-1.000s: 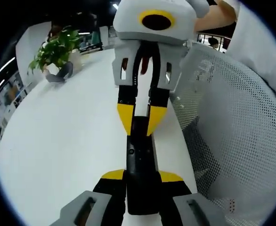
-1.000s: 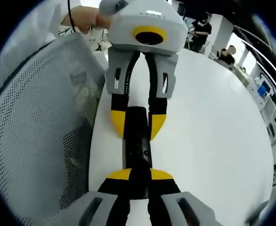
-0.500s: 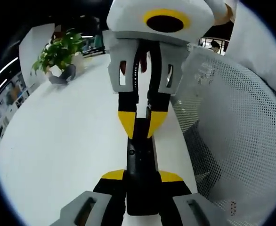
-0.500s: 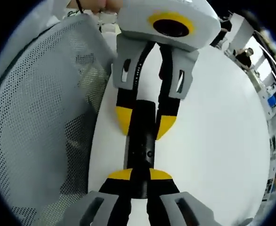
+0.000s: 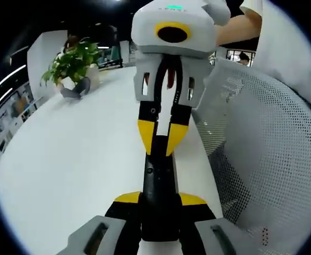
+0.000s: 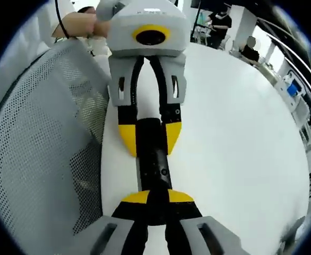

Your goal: Press the specified remote control buttons in sequence, fully releasing each button before pressing the next.

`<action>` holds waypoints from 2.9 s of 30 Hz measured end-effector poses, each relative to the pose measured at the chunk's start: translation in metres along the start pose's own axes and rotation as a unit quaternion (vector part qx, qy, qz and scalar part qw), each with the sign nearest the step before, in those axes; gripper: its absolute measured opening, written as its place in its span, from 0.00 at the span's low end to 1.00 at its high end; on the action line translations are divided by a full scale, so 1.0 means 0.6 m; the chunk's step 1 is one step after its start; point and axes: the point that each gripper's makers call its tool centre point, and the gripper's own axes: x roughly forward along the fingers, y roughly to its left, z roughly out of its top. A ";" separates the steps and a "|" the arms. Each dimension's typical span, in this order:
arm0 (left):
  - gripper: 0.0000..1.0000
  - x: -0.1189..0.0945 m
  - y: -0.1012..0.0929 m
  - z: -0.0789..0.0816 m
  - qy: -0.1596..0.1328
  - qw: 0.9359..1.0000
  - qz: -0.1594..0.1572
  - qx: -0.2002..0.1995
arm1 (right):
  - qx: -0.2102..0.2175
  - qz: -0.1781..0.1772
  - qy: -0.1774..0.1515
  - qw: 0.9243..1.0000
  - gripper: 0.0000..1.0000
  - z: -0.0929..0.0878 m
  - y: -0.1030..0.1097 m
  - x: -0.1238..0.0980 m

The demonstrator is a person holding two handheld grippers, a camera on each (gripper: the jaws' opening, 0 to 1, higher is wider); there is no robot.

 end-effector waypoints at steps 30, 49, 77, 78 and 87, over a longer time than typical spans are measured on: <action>0.24 0.000 0.001 0.002 -0.028 1.000 0.000 -0.008 | -0.003 0.037 0.039 0.999 0.04 0.008 0.000 0.005; 0.24 0.001 0.001 0.001 -0.023 1.000 0.000 -0.007 | -0.073 0.030 0.068 0.995 0.02 0.016 0.002 0.012; 0.24 0.008 -0.017 0.011 -0.016 1.000 -0.003 -0.005 | 0.018 -0.008 -0.005 1.000 0.00 0.000 0.008 -0.016; 0.24 0.008 -0.017 0.011 -0.016 1.000 -0.003 -0.005 | 0.019 -0.003 -0.004 1.000 0.00 0.001 0.013 -0.015; 0.24 0.011 -0.020 0.010 -0.011 1.000 0.000 -0.008 | -0.048 -0.001 0.024 0.999 0.00 0.010 0.019 0.005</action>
